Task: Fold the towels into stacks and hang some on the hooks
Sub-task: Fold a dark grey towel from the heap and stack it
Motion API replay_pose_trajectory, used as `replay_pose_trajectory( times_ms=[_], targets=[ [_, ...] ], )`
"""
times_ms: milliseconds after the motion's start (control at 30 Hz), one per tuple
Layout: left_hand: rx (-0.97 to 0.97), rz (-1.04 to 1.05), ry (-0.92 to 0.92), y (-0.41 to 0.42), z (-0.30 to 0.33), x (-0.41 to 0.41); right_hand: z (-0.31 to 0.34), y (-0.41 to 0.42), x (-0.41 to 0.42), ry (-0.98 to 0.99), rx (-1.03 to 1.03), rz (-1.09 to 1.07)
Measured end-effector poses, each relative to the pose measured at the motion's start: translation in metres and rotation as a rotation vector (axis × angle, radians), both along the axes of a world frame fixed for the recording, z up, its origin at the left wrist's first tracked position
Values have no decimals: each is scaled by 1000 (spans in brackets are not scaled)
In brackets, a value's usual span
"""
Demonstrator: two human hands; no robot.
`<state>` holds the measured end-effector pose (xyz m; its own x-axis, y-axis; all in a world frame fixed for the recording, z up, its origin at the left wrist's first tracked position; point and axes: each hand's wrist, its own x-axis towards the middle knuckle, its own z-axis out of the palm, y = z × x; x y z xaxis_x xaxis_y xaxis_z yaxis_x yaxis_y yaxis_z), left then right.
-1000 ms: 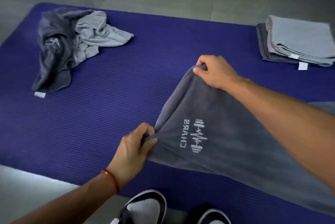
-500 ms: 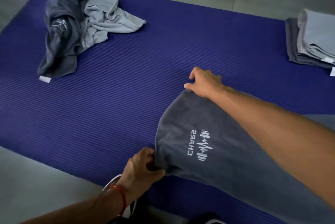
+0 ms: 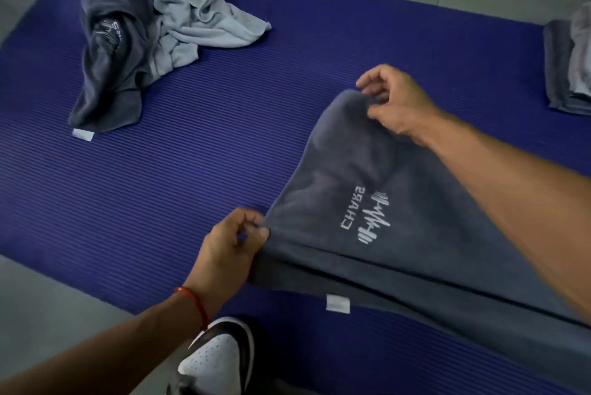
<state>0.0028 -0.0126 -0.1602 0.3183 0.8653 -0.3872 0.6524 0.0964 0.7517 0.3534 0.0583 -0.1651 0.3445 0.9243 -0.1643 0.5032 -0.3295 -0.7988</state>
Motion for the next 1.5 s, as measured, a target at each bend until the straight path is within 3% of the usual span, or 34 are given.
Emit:
replay_pose_trajectory(
  times_ms=[133, 267, 400, 500, 600, 767, 867, 967, 1100, 1267, 1333, 1400, 1500],
  targets=[
    [-120, -39, 101, -9, -16, -6, -26, 4, -8, -166, -285, 22],
    [-95, -296, 290, -27, -13, -3, -28, 23, -19, -216, -227, -25],
    [-67, -156, 164, -19, -13, -11, -15, 49, -27, -331, -147, 58],
    [-167, -56, -7, -5, -3, -18, -3, 75, -32, -468, 8, 144],
    [-59, -83, -41, 11, 9, -23, -2, 101, -38, -431, 113, 96],
    [164, -13, 57, 61, 17, -63, 7, 155, -47, -282, 267, -72],
    [283, 15, 175, 95, 9, -89, 5, 186, -69, -328, 288, -61],
    [272, -29, 263, 113, -5, -107, -3, 190, -102, -511, 269, 40],
    [322, -214, 346, 104, -32, -115, -14, 134, -124, -760, 162, 338],
    [578, -176, 472, 93, -33, -109, -42, -14, -116, -732, 230, 713],
    [736, -384, 429, 85, -25, -101, -45, -86, -99, -778, 252, 824],
    [775, -636, 272, 65, -20, -80, -47, -155, -82, -873, 252, 913],
    [854, -973, 69, 8, -29, -30, -42, -243, -64, -984, 283, 878]
  ],
)
